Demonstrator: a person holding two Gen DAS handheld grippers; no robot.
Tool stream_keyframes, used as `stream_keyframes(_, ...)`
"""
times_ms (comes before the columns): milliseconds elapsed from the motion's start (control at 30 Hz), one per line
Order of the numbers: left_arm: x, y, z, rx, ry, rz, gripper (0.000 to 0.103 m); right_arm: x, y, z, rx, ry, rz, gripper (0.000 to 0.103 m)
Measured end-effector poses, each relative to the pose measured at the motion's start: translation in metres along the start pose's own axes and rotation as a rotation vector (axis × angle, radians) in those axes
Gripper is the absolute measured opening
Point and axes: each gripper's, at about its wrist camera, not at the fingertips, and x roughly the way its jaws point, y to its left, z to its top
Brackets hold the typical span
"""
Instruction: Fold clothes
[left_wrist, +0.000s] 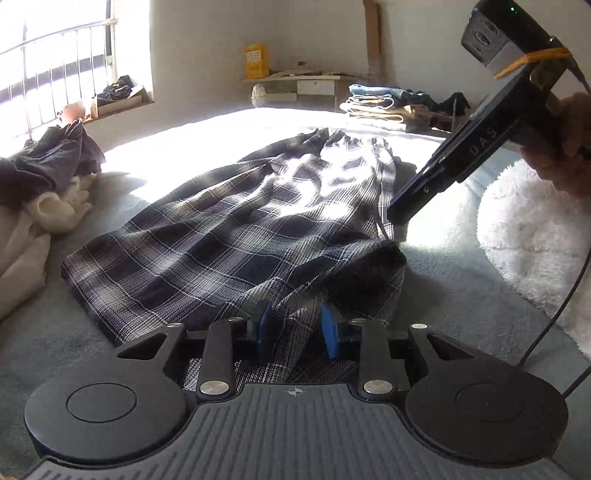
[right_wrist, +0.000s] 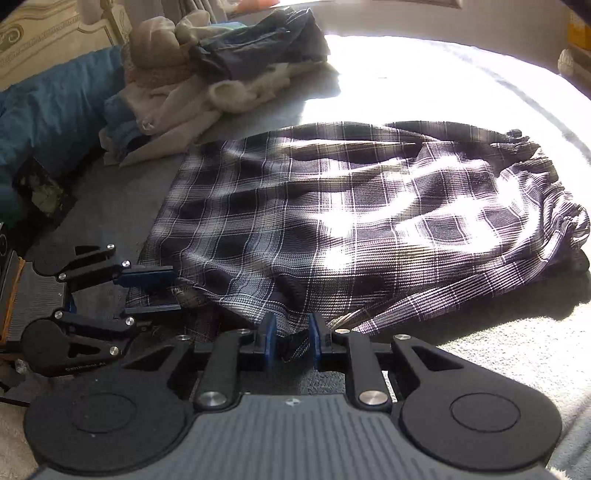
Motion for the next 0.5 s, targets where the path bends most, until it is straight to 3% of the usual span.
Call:
stream_keyframes(33, -0.001, -0.001, -0.001, 0.011, 0.002, 0.006, 0.013, -0.002, 0.0, 0.003, 0.003, -0.018, 0.016, 0.021)
stream_keyframes(133, -0.004, -0.002, 0.0, 0.029, 0.011, -0.001, 0.005, 0.008, 0.008, 0.011, -0.003, -0.026, 0.053, 0.021)
stream_keyframes(500, -0.007, 0.002, -0.012, 0.044, 0.093, -0.009, 0.004, 0.062, 0.034, 0.012, -0.062, 0.062, 0.126, 0.02)
